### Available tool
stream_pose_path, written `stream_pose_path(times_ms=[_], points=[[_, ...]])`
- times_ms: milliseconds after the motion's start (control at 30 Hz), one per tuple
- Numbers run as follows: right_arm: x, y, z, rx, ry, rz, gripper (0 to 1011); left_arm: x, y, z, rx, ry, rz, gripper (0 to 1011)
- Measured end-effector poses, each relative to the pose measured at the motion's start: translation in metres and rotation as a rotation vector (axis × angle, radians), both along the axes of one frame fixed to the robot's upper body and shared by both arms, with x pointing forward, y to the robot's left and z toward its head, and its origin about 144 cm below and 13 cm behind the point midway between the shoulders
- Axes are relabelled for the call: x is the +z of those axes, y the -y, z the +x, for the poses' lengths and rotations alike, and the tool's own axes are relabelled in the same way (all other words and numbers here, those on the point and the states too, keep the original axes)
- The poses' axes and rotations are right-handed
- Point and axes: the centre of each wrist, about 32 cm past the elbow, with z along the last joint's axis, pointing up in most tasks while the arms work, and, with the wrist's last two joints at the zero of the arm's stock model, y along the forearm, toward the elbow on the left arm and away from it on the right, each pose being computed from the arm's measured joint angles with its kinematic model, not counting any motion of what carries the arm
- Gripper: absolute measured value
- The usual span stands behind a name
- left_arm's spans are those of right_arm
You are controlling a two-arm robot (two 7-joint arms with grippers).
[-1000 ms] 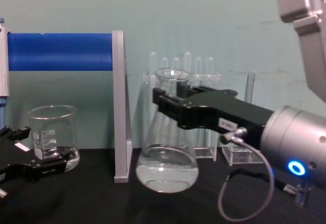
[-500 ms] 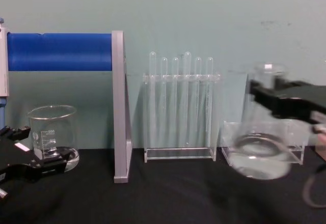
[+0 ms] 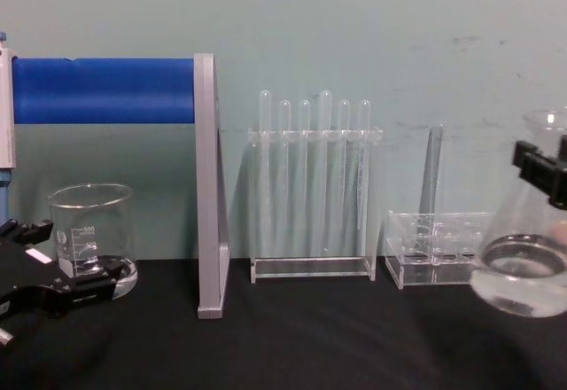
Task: Grasp the erlenmeyer flask with one hand, shake it three times, then place it back.
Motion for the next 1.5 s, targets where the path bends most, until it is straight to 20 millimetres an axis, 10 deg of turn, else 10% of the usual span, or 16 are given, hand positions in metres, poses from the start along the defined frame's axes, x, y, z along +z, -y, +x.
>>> stream_pose_path(times_ms=[833, 1500], points=[[-0.003, -0.076, 0.032, 0.441, -0.024, -0.007, 448, 0.000, 0.000, 0.000, 0.000, 0.000, 0.000, 1001], [-0.002, -0.018, 0.018, 0.160, -0.013, 0.004, 449, 0.000, 0.000, 0.000, 0.000, 0.000, 0.000, 1001]])
